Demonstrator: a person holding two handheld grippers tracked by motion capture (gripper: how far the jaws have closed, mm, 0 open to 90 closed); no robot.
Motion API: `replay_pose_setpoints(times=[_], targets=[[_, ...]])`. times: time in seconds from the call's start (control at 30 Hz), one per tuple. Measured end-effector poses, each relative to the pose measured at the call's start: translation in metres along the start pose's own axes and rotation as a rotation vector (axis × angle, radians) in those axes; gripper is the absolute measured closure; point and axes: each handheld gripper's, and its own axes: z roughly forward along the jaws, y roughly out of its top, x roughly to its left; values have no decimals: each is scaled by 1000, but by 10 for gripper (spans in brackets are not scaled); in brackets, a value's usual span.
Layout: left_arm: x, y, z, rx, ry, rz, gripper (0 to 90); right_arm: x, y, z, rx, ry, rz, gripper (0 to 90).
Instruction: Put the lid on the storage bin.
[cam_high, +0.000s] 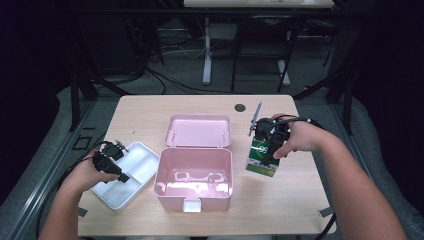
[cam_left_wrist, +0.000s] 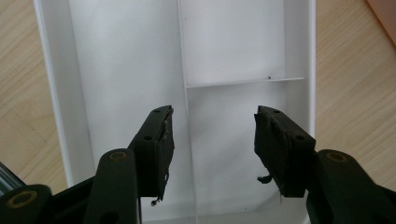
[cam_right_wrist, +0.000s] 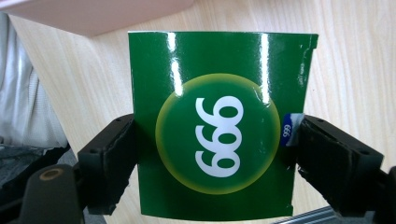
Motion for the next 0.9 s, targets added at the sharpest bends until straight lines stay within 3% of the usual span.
replay_pose_setpoints(times=[0.5, 0.9], targets=[[0, 0, 1, 4, -4, 3, 471, 16, 15, -24, 14, 4, -70, 166], [-1, 1, 0, 1, -3, 9, 472, 32, 42, -39, 16, 7, -128, 167]])
